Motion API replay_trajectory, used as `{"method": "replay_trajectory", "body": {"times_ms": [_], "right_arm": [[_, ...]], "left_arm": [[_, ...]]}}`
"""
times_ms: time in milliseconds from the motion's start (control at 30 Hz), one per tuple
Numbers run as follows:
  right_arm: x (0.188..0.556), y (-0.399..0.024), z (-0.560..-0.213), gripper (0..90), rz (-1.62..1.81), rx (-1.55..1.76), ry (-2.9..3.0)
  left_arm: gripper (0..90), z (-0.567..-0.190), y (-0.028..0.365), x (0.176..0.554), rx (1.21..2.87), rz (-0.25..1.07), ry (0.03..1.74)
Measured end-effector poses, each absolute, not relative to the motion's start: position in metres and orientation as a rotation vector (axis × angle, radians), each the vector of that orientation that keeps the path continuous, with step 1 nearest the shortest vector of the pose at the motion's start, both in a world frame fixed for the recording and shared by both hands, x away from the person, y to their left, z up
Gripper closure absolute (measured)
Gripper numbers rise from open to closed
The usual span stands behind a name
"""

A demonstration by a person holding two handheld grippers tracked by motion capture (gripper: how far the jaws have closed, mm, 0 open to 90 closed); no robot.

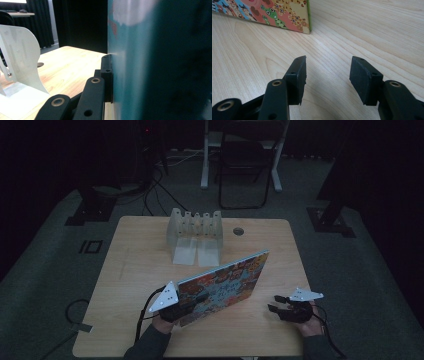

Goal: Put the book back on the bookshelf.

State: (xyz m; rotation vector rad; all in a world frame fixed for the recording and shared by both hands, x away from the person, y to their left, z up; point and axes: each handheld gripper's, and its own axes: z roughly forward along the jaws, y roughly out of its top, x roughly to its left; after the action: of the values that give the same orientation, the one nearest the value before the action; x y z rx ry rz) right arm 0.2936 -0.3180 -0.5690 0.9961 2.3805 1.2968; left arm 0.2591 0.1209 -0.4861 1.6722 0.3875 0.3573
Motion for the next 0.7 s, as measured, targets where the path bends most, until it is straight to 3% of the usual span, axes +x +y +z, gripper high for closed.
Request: {"method": "replay_trajectory", "body": {"times_ms": [700], "right_arm": [[0.2932,-0.3157,-0.5696,41.4,1.231,1.001,2.383]], "left_arm": [[81.2,-0.4823,0.1293,0.2551,1.673,0.387,0.408]]}}
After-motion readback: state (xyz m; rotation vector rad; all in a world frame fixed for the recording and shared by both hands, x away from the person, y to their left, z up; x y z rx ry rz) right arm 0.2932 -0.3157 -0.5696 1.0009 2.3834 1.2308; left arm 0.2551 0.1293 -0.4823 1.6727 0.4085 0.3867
